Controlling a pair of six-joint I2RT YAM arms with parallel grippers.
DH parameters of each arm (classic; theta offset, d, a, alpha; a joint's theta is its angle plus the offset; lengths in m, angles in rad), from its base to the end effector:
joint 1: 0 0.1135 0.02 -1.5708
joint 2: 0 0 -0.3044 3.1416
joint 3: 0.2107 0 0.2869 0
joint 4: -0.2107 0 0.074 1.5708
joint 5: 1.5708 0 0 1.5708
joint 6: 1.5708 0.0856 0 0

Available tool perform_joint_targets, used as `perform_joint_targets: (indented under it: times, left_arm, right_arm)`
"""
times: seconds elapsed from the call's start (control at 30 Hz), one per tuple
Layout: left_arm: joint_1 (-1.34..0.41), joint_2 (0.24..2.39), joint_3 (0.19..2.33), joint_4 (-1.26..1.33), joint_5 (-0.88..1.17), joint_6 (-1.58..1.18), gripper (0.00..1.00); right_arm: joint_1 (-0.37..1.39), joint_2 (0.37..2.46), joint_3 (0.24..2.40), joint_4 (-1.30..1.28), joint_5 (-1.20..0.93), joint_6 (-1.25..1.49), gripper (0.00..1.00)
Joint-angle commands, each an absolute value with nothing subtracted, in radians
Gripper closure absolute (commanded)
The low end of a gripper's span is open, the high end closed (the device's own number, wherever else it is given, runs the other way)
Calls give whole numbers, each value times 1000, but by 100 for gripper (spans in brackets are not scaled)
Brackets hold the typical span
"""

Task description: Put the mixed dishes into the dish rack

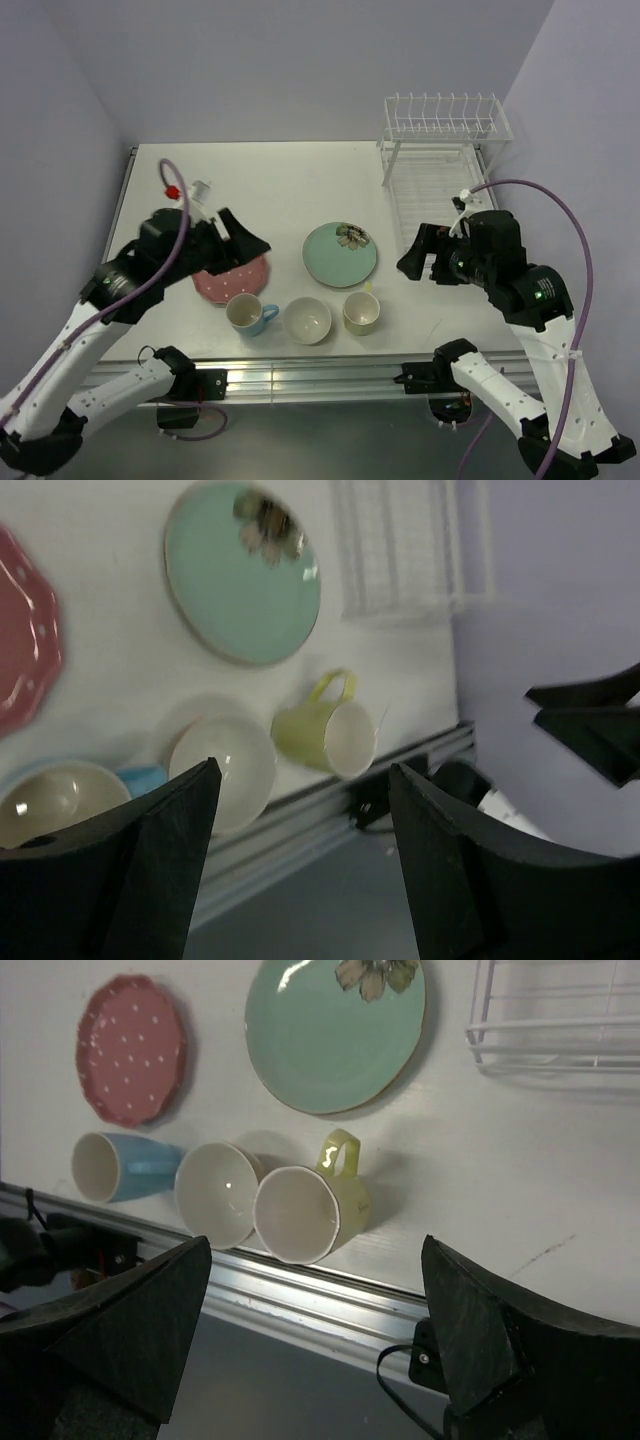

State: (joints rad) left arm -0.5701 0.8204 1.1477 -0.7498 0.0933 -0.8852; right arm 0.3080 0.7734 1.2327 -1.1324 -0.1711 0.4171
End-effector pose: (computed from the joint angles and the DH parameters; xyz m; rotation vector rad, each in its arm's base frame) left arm 0.1674 -0.1168 0.4179 -0.2723 2.1263 -0.9965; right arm 0.1394 0.0596 0.4056 0.0305 2.2973 0.5762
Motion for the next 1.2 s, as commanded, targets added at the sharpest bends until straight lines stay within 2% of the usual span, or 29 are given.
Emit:
perform_joint_targets:
  times: [0.0,0.17,0.27,0.4,0.57,0.7,0.83,1.03,1.17]
  left_arm:
    - [-794,900,1114,-865,-79,-998,26]
    - [-1165,1159,1208,-974,-285,-1080,23]
    - [-1227,1275,1305,-1077,-345,-1084,22]
    - [-1227,1253,1295,-1071,-316,-1068,23]
    - [-1213,1218,1203,-1019,-250,-1054,25]
    - [-1181,1248,1186,-993,-227,-990,25]
    - [-1028,1307,1204,-927,-131,-849,27]
    - [-862,1417,1239,-870,-9,-660,27]
    - [-854,1506,1253,-845,55,-588,28]
  right_arm:
    - [392,785,1204,-1157,-111,414,7]
    - [534,883,1265,-1143,-112,439,4]
    - [629,902,1292,-1094,-103,454,4]
    - [716,959,1272,-1075,-126,466,7]
    - [922,1034,1246,-1049,-3,521,8]
    - [934,1022,1262,-1020,37,540,8]
    - [925,977,1308,-1064,129,537,7]
    - [919,911,1304,-1123,97,574,7]
    - [919,847,1261,-1103,87,598,7]
